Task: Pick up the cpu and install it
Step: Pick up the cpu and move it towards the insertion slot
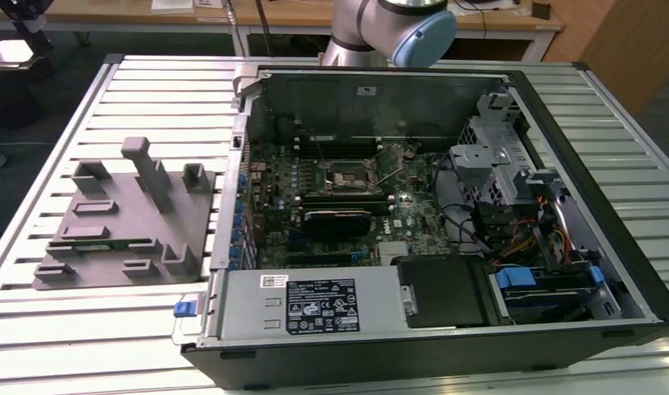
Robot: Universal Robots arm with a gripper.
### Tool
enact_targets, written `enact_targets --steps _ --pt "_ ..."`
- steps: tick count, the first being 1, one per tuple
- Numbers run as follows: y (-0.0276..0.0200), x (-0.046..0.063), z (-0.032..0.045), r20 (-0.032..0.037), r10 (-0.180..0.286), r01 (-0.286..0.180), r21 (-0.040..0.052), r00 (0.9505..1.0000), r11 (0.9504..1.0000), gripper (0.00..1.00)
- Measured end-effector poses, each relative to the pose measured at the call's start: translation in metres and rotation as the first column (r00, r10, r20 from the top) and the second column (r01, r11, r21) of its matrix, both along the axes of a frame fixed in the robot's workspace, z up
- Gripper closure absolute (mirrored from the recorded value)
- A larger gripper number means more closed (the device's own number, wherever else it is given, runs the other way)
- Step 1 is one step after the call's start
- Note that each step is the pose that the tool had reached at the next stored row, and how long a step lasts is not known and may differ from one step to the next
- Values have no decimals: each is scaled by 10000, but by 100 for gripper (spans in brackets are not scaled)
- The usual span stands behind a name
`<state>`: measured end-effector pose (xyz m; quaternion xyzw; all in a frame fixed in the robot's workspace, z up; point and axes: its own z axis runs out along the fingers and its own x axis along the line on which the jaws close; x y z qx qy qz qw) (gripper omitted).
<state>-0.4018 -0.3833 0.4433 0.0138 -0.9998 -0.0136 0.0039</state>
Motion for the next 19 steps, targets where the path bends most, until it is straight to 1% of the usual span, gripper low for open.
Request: enact_targets --steps 9,19 --pt "0 45 1 -1 0 0 0 10000 10000 46" --pt "0 136 1 -1 0 0 0 10000 10000 46"
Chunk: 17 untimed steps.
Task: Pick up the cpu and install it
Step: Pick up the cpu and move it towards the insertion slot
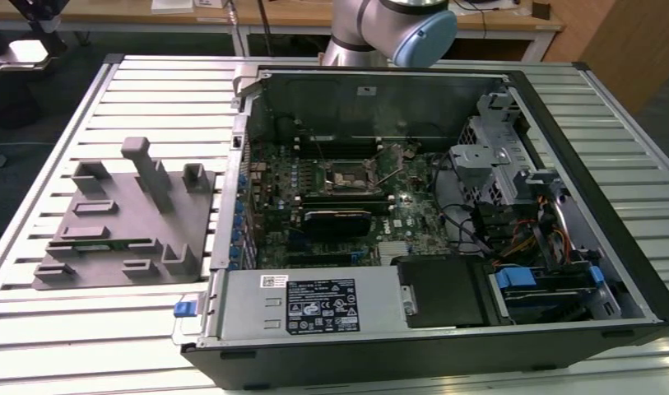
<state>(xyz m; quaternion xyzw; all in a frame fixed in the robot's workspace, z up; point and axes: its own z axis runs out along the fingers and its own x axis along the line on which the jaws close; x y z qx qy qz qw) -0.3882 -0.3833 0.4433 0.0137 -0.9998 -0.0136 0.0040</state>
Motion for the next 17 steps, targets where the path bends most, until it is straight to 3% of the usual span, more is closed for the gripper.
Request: enact_targets --steps 17 --pt "0 149 -1 0 0 0 0 10000 10000 46"
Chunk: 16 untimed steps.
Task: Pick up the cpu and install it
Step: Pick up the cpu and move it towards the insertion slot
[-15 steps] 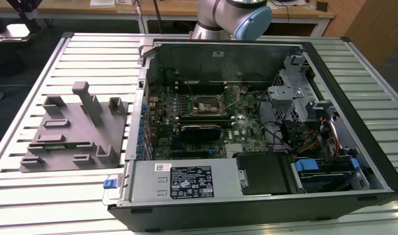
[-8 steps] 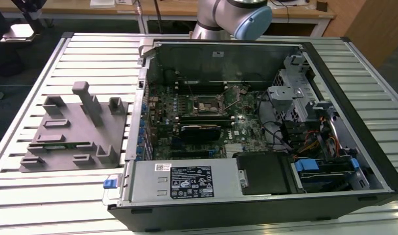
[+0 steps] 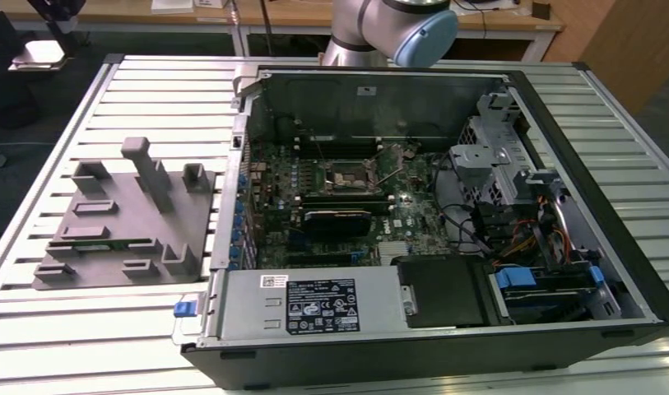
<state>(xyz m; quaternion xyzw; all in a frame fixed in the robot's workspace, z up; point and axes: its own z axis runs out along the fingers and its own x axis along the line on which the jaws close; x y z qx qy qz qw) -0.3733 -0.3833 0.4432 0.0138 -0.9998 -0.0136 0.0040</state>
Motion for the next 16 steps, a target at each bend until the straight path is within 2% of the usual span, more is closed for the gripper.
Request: enact_targets --steps 16 --pt "0 117 -2 1 0 0 1 10000 10000 46"
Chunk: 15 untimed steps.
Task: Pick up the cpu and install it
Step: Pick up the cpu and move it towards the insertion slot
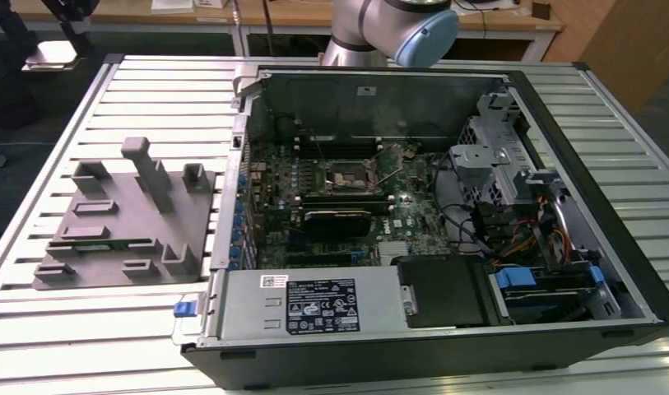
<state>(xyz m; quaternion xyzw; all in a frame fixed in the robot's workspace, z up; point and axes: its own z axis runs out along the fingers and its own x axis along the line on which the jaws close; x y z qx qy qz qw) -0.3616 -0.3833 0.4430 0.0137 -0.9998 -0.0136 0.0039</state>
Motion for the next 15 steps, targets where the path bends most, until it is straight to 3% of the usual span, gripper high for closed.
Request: enact_targets --steps 15 --pt "0 140 -1 0 0 0 0 10000 10000 46"
